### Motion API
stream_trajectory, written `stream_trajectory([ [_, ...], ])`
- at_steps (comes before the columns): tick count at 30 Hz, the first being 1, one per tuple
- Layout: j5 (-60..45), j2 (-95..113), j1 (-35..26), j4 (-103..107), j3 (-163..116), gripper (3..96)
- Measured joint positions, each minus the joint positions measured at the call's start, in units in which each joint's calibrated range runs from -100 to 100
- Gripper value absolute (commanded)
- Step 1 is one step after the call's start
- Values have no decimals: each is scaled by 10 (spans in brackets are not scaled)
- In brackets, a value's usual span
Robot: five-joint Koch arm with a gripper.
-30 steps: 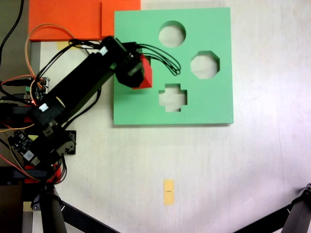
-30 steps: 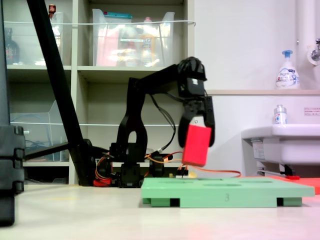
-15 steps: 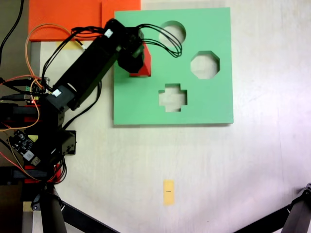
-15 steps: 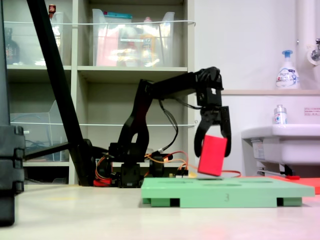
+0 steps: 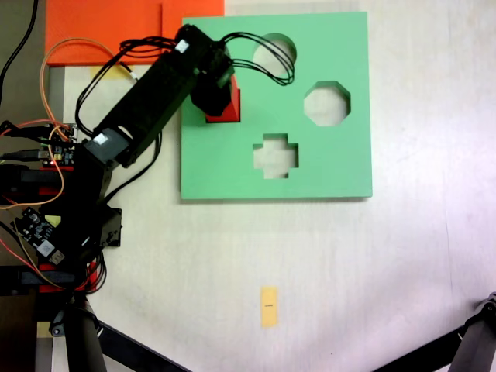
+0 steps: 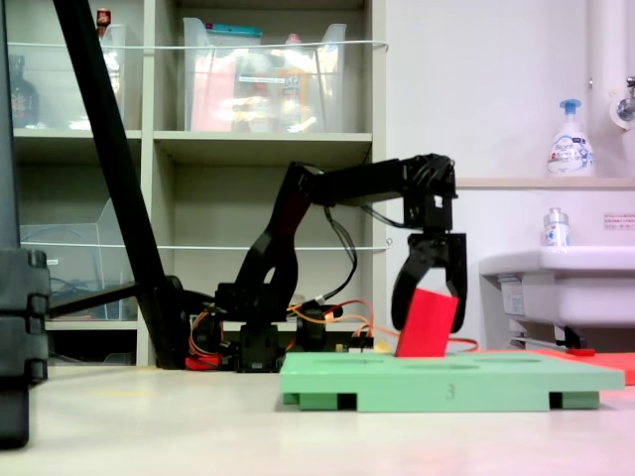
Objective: Put the square block into the corresponding hole
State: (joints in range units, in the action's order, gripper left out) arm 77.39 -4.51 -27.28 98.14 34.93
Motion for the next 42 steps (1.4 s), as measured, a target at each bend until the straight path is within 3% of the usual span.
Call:
stream_trajectory([
  [10, 0, -89, -2, 19, 30, 363],
  [12, 0, -100, -3, 19, 35, 518],
  [16, 0, -120, -5, 19, 39, 607],
  [22, -3, -112, -8, 18, 39, 887],
  [34, -35, 67, -9, 18, 35, 893],
  [42, -235, 393, 12, 18, 131, 836],
])
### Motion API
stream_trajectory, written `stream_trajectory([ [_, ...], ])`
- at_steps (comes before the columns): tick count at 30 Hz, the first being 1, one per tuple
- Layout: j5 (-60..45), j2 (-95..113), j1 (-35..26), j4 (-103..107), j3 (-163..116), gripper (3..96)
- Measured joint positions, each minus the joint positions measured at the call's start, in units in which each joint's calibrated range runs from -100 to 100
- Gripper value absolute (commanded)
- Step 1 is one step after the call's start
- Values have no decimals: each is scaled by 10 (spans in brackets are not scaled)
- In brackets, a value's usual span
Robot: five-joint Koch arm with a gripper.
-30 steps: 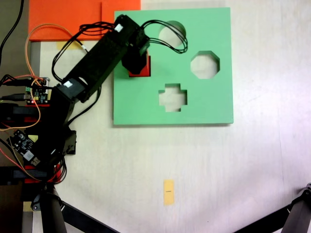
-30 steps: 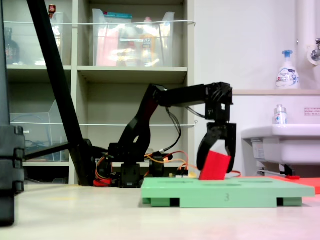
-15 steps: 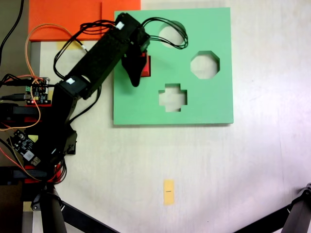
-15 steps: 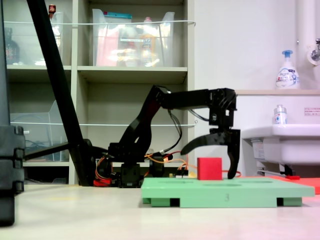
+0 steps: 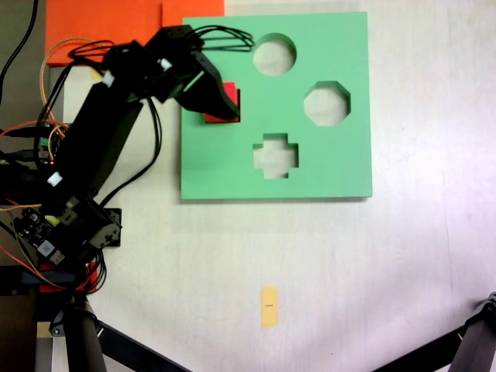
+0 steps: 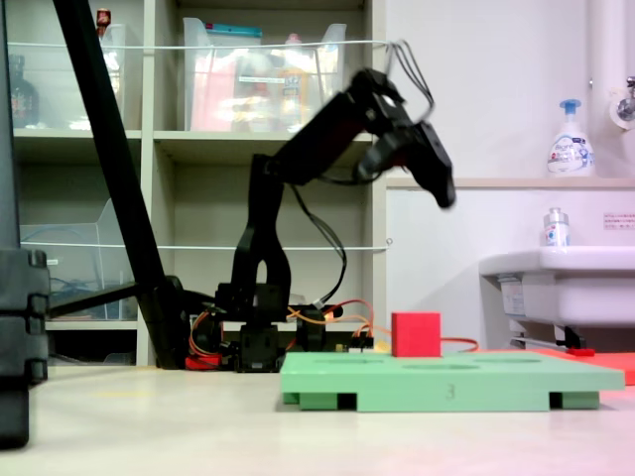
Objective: Put the square block into the corresponding hole
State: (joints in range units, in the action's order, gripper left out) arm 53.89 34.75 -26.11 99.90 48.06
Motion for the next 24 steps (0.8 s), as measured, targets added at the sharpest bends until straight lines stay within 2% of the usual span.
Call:
stream_trajectory([
  [1, -23, 44, 8, 1, 9, 817],
  [4, -114, 183, 44, 1, 13, 673],
  [8, -322, 252, 135, 0, 14, 638],
  [12, -391, 234, 180, -23, -40, 624],
  [15, -424, 320, 188, -125, -336, 605],
  [18, -450, 528, 192, -444, -821, 604],
  [21, -461, 632, 192, -634, -949, 593],
  [24, -463, 643, 192, -726, -1129, 592],
])
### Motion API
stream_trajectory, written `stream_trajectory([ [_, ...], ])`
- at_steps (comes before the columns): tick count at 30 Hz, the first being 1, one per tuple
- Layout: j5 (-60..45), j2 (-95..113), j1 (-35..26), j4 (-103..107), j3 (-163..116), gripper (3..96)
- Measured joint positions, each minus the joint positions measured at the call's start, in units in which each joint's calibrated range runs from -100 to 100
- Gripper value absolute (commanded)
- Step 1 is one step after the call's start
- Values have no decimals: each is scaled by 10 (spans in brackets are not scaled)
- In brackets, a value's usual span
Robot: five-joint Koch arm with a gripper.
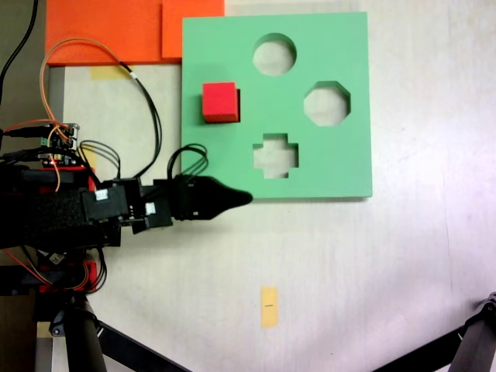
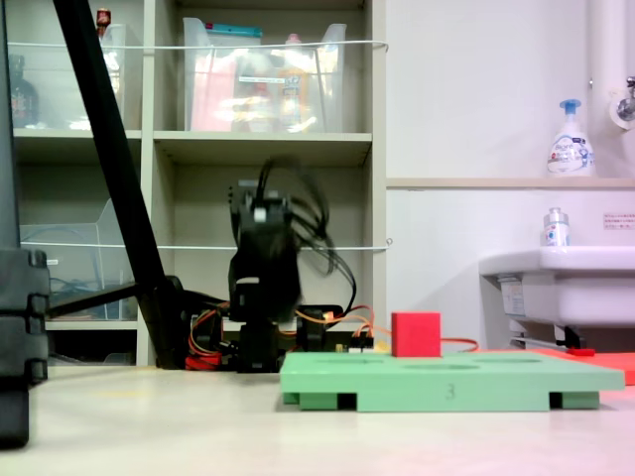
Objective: Put the square block into the corresponding hole
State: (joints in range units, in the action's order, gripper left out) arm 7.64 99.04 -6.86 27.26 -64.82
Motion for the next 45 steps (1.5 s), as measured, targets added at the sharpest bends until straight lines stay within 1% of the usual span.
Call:
stream_trajectory([
  [5, -18, 4, 2, -235, -251, 591],
  [8, -21, 4, 4, -301, -317, 570],
  [12, -37, 4, 4, -302, -321, 568],
  [13, -48, 4, 4, -302, -321, 535],
  [17, -76, 4, 7, -302, -321, 530],
  [25, -77, 4, 12, -302, -321, 509],
  [35, -77, 4, 63, -302, -322, 498],
  [45, -77, 4, 64, -302, -321, 497],
])
